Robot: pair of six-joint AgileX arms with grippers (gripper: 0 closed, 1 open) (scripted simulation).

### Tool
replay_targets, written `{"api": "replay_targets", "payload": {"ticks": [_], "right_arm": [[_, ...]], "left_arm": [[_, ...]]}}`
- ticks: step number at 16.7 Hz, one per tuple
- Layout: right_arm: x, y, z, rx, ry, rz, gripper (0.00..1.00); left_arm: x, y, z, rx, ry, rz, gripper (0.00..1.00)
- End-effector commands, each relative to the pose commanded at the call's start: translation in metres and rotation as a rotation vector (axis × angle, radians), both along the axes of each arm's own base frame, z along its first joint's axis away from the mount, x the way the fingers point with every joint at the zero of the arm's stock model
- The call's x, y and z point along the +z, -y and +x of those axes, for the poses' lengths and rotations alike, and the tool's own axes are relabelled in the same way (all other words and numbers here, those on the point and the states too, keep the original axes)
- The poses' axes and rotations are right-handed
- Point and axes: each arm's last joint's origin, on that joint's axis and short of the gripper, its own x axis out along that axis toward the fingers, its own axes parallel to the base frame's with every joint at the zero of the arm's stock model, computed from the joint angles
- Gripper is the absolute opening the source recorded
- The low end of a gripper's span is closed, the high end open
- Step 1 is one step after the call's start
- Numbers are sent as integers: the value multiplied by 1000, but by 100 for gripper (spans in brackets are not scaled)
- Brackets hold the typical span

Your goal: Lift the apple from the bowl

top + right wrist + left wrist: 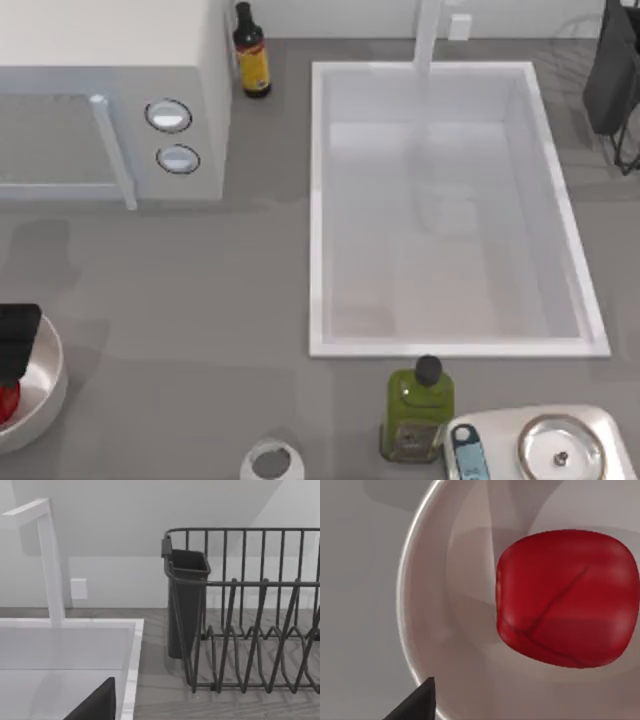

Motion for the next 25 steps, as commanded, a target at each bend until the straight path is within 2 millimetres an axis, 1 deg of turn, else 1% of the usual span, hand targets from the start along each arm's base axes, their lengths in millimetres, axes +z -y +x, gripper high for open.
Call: {"api": "replay_targets", "payload": {"ticks": [2,5,7,9,11,15,25], "right_arm": [[0,0,0,0,0,0,100],[0,0,0,0,0,0,100],[0,0,0,0,0,0,100],[0,0,0,0,0,0,100],[0,0,0,0,0,0,100],[0,0,0,0,0,0,100],[0,0,0,0,0,0,100]], "left_arm": [[-17,0,3,1,-1,0,100],[-51,-1,6,2,16,1,100],[-72,-1,5,3,23,2,100],[-88,-1,2,4,14,1,100],[-96,-1,-1,4,4,0,100],[-96,-1,-1,4,4,0,100],[-96,-1,-1,4,4,0,25]]}}
